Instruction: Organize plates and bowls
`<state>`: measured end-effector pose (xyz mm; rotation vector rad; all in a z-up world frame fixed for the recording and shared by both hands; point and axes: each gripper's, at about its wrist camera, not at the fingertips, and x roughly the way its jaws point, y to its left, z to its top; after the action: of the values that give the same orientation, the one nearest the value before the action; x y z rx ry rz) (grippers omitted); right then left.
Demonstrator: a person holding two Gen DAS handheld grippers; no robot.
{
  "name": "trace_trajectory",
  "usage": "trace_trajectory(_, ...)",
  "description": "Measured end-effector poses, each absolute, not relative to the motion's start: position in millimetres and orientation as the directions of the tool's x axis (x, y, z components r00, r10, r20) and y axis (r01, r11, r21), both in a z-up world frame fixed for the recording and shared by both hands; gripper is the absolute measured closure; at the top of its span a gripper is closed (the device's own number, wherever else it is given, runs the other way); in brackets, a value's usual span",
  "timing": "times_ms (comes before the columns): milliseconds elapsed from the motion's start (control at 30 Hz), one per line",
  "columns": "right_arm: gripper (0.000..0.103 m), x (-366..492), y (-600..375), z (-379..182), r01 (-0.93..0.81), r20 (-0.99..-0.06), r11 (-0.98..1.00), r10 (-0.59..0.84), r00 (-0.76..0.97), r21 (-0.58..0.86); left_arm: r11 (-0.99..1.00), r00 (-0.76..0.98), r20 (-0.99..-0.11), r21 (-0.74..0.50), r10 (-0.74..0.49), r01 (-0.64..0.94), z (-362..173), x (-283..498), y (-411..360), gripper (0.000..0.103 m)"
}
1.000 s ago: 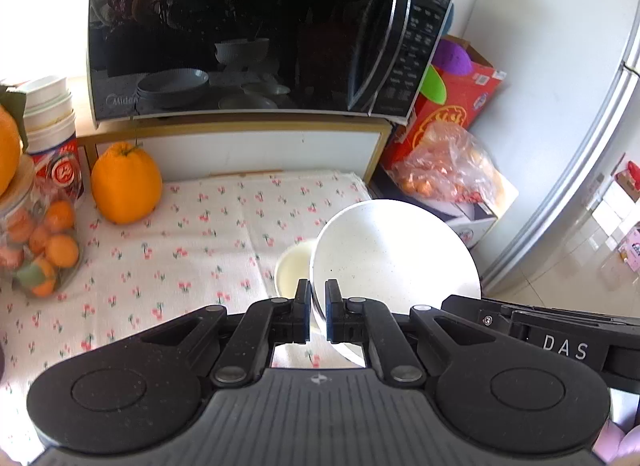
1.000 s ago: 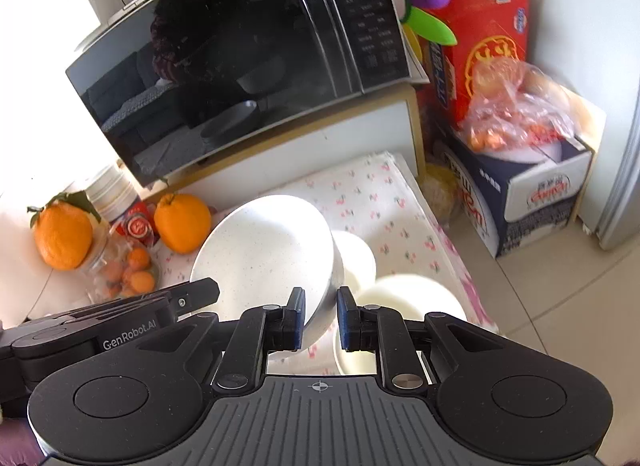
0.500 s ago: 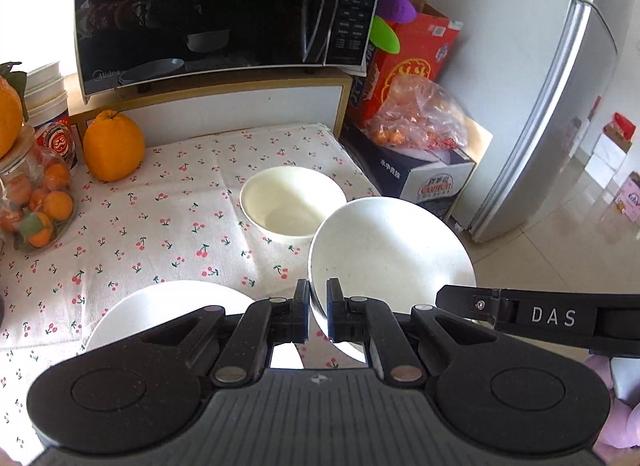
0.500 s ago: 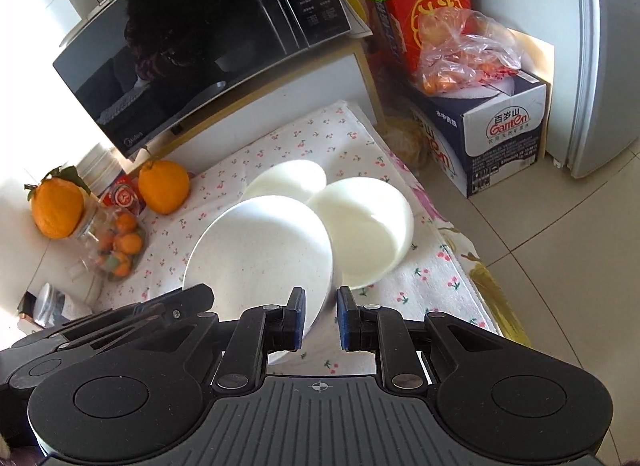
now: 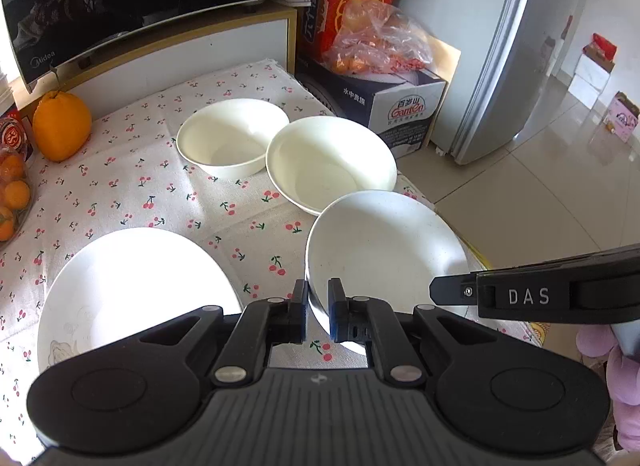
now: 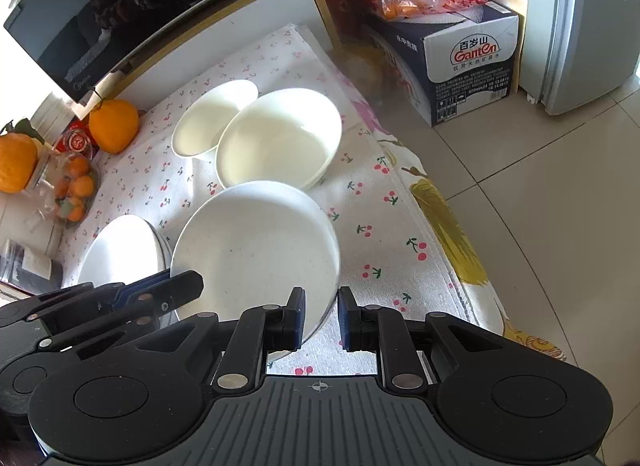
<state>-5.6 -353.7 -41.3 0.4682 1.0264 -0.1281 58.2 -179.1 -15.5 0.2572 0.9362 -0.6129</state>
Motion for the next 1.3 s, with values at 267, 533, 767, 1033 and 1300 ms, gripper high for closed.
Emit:
trace_trajectory(267, 0.083, -6.9, -356.4, -47.5, 0.318, -0.861, 0.897, 0.121, 0.494, 0.308, 0.794, 0.401, -0.849, -0.036, -0.345, 0.607, -25.1, 55.8, -185.1, 0.094)
trace_trajectory(533, 0.083, -2.9, -355.7, -51.3, 0.315, -0.867, 0.899, 0.123, 0.484, 0.304, 0.793, 0.386, -0.861, -0.032, -0.332, 0.609, -28.7, 57.5, -185.7, 0.093)
trace_trajectory(767, 0.083, -2.3, -355.2, -51.7, 0.311, -0.864, 0.900, 0.124, 0.488, 0.305, 0.795, 0.380, -0.864, -0.037, -0.330, 0.606, -29.1, 57.7, -185.3, 0.092)
trace_trajectory(1033, 0.077, -3.2, -358.2, -49.6, 0.311, -0.854, 0.893, 0.136, 0.502, 0.325, 0.792, 0.393, -0.850, -0.046, -0.351, 0.608, -24.2, 58.7, -183.8, 0.082)
trace_trajectory(1300, 0.055, -4.6, -364.9, -43.0, 0.323, -0.834, 0.881, 0.131, 0.537, 0.346, 0.805, 0.417, -0.830, -0.063, -0.371, 0.590, -15.9, 62.4, -178.2, 0.065)
